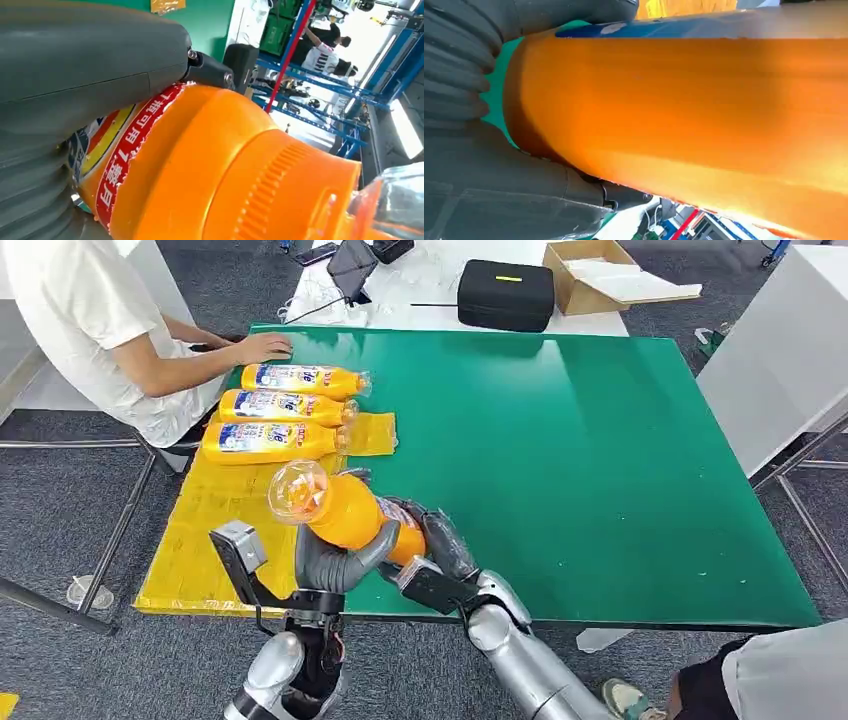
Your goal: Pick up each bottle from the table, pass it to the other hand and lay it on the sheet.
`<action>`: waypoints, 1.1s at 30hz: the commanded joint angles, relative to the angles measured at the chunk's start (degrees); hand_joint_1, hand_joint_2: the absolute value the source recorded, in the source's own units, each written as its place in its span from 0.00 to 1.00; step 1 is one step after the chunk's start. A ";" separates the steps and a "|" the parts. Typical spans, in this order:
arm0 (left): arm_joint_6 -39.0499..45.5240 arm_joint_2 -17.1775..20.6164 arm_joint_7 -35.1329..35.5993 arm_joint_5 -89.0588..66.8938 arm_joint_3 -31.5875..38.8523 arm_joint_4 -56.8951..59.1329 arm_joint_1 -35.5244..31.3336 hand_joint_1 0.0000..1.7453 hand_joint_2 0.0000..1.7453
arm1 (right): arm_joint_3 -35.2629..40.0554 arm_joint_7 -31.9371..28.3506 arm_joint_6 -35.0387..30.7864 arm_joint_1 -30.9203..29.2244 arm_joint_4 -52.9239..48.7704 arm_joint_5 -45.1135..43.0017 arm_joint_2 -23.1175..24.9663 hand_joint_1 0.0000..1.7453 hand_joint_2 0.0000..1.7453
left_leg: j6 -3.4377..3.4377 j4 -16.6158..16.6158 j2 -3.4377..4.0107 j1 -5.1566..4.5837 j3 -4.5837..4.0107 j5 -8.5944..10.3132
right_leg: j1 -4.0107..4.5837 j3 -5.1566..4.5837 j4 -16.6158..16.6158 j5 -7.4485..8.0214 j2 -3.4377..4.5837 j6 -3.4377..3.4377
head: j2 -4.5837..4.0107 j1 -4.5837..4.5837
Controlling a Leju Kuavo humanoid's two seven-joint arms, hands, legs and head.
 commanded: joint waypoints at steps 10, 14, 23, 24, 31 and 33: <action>-1.00 4.87 1.58 0.16 -0.40 -4.55 2.80 1.00 1.00 | -1.18 -2.08 0.79 5.69 -3.56 -3.07 -0.78 0.00 1.00 | -0.03 -0.07 0.01 0.01 0.22 -0.07 | 0.02 0.20 -0.05 -0.07 0.03 -0.10 | 0.00 0.00; -0.27 5.56 1.45 -2.56 0.31 -6.05 3.16 1.00 1.00 | -2.53 -2.66 -7.63 7.42 -3.60 2.56 -0.74 0.00 1.00 | -0.02 -0.05 -0.01 0.01 0.10 -0.04 | 0.02 0.09 -0.04 -0.04 0.00 -0.07 | 0.00 0.00; -2.83 5.73 6.08 0.10 10.66 -12.48 7.45 1.00 1.00 | -9.74 -2.85 -19.91 15.22 -7.08 8.55 -3.55 0.00 1.00 | -0.01 -0.06 -0.06 0.01 0.06 -0.03 | 0.01 0.08 -0.06 -0.06 -0.06 -0.07 | 0.00 0.00; -4.34 5.19 7.99 3.75 12.25 -12.83 7.97 1.00 1.00 | -11.94 -4.58 -17.22 16.88 -8.51 4.39 -2.82 0.00 1.00 | -0.02 -0.05 -0.06 0.02 0.18 -0.09 | 0.03 0.20 -0.05 -0.12 -0.05 -0.11 | 0.00 0.00; 4.98 5.33 2.28 -8.28 11.91 -9.72 6.77 1.00 1.00 | -12.83 -7.63 -18.16 18.49 -5.78 2.98 -1.57 0.00 1.00 | -0.03 -0.04 -0.04 0.03 0.05 -0.06 | 0.04 0.06 -0.05 -0.06 0.00 -0.09 | 0.00 0.02; 5.62 5.18 3.40 -9.32 11.90 -8.70 6.44 1.00 1.00 | -13.49 -7.83 -18.81 18.60 -5.00 2.72 -1.42 0.00 1.00 | -0.03 -0.04 -0.07 0.00 0.03 -0.05 | 0.01 0.02 -0.03 -0.06 -0.04 -0.08 | 0.00 0.00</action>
